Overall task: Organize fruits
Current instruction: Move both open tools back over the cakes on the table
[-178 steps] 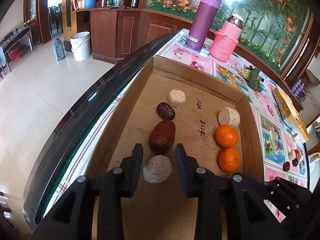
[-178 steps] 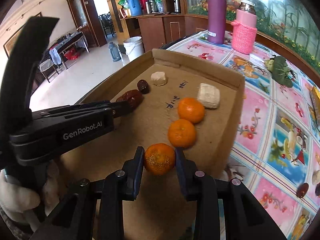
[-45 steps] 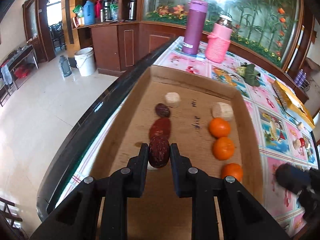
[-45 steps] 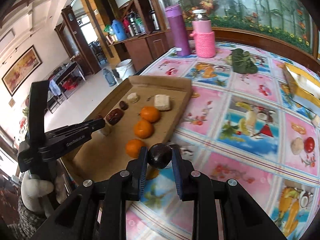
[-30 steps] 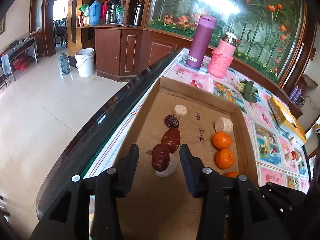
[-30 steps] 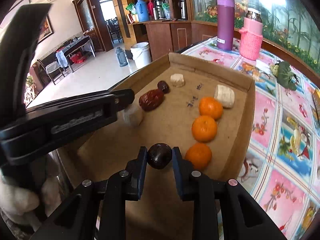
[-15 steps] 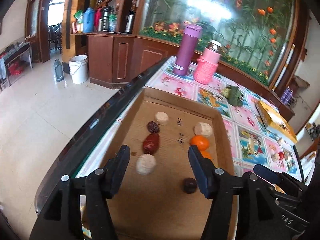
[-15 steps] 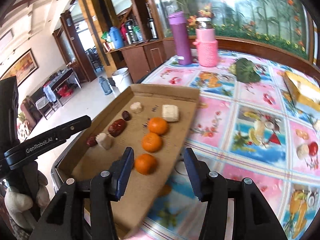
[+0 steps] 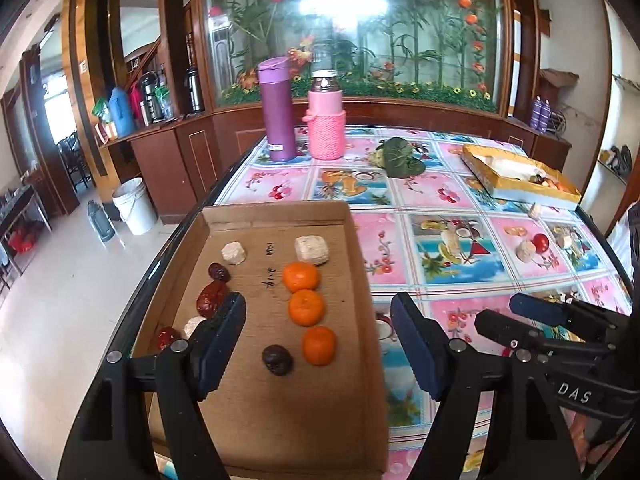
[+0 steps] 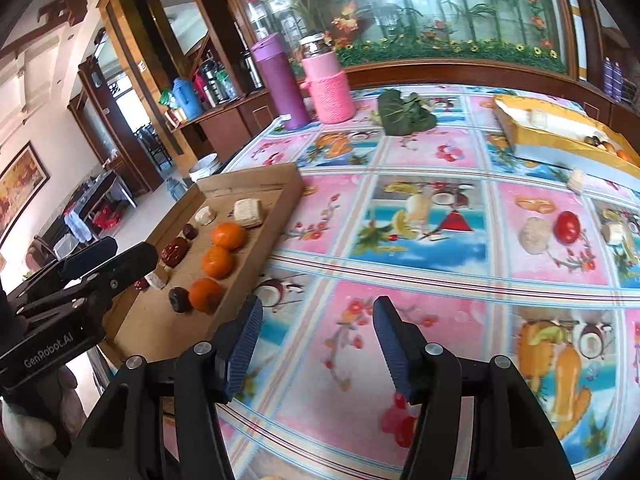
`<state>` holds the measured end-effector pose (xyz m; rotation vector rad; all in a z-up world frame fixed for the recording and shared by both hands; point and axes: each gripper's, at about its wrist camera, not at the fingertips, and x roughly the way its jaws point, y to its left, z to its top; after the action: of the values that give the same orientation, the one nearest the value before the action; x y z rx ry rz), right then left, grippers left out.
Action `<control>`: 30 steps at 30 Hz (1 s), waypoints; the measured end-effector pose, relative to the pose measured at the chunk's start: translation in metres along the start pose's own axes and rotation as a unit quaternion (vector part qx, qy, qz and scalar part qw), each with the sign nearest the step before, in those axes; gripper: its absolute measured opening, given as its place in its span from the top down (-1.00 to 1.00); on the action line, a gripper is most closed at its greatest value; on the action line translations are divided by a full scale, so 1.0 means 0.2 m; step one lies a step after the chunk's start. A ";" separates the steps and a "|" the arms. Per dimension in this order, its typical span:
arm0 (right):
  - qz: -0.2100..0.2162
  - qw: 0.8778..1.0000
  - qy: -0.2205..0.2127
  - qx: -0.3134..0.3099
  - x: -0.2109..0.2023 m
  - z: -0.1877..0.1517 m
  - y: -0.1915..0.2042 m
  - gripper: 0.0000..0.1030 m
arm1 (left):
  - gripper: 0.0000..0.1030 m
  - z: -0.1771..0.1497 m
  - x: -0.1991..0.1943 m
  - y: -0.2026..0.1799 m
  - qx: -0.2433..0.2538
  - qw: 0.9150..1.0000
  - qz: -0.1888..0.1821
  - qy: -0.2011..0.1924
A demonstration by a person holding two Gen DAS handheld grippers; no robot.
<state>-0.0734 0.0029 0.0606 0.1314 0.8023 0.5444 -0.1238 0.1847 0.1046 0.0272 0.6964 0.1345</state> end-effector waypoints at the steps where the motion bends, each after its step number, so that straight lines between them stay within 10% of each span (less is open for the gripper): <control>1: -0.001 1.000 -0.001 0.003 -0.01 0.00 -0.02 -0.21 | -0.44 0.00 0.00 -0.02 0.004 1.000 0.000 0.001; 15: -0.034 0.998 -0.021 0.046 -0.18 -0.06 -0.37 -0.24 | -0.44 0.03 -0.02 -0.24 0.050 0.998 -0.028 0.007; 30: -0.214 0.964 -0.029 0.152 -0.58 -0.11 -1.20 -0.23 | -0.44 0.10 0.23 -0.65 0.060 0.982 -0.165 0.070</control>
<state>-0.0551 -0.2631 0.0461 0.2483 0.8248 0.0060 -0.0618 0.0618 0.0818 0.0171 0.8399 -0.2268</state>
